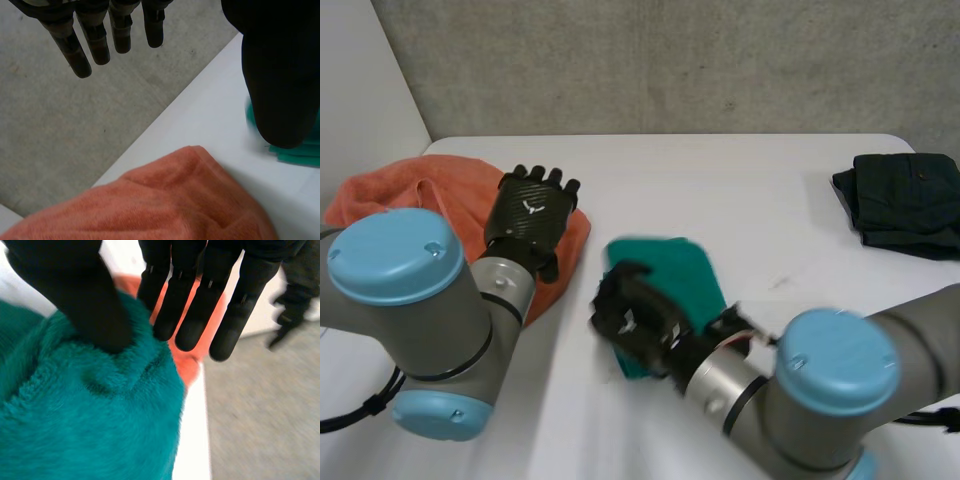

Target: Fold the laundry.

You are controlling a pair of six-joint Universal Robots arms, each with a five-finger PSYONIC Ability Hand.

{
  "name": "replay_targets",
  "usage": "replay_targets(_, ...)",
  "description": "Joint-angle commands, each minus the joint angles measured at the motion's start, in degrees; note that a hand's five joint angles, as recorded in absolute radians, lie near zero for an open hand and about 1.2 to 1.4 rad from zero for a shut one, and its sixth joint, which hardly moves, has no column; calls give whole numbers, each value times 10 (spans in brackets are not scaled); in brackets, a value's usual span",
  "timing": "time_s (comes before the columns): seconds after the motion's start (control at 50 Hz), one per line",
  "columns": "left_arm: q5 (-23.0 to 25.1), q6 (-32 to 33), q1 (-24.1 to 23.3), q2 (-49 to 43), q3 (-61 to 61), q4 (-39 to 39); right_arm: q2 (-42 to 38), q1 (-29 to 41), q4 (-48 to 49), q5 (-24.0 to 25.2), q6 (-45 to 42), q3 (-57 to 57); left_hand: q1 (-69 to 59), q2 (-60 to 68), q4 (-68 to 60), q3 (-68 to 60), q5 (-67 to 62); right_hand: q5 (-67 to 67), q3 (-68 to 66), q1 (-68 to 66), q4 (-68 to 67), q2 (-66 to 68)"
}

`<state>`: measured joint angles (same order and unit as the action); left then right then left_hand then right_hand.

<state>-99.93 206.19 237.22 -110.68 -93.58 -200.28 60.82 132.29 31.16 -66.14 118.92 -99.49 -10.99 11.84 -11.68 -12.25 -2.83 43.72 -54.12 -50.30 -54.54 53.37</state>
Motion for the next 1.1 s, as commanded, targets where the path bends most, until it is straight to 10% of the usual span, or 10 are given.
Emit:
replay_targets(0.02,0,-40,2,3,-8,0,-21,11,-5,-82,55,14,9,-18,16,22,28,-437,441,403,445,-434)
replay_targets(0.3,1,-121,-62,6,75,4,197,-138,-149,-84,583,-5,-4,-4,3,9,14,-437,441,403,445,-434)
replay_targets(0.5,0,-153,-141,-128,184,87,89,-186,-271,-93,574,89,-6,-3,1,7,13,-437,441,403,445,-434)
replay_targets(0.78,-61,-143,-123,-166,149,176,-75,-164,-307,-68,518,173,-2,-6,5,10,16,-437,441,403,445,-434)
replay_targets(1.1,2,-117,-107,-109,158,190,12,-122,-246,-174,354,117,1,-10,8,14,19,-437,441,403,445,-434)
